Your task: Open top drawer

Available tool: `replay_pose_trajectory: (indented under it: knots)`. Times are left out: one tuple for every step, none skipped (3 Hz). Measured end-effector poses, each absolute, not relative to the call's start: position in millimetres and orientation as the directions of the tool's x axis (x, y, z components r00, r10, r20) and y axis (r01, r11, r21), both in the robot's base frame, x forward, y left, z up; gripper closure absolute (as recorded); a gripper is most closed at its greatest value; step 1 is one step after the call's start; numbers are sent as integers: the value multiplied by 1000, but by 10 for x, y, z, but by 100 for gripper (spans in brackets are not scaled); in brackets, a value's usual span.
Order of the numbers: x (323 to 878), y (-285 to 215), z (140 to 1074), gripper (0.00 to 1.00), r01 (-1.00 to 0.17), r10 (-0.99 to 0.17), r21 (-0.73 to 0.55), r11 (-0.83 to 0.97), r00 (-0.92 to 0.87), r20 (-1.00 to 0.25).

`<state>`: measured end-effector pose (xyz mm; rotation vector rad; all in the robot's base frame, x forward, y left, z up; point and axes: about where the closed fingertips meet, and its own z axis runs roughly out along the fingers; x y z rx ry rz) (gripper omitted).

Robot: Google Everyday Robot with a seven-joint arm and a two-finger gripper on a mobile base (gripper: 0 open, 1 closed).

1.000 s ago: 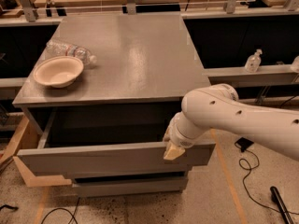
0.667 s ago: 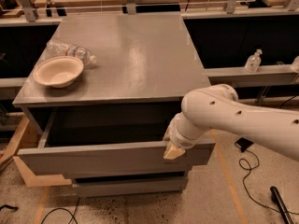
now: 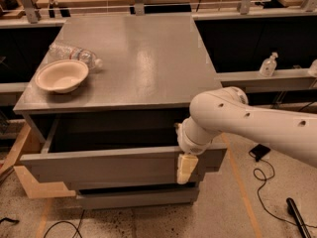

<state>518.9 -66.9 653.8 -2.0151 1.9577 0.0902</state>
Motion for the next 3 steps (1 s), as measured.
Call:
replay_pose_trajectory:
  knots:
    - [5153, -651, 6552, 0, -981, -965, -192, -10, 60, -257]
    - [5010, -666, 6604, 0, -982, -970, -190, -8, 53, -236]
    - [4840, -740, 6632, 19, -984, -975, -177, 15, 26, -222]
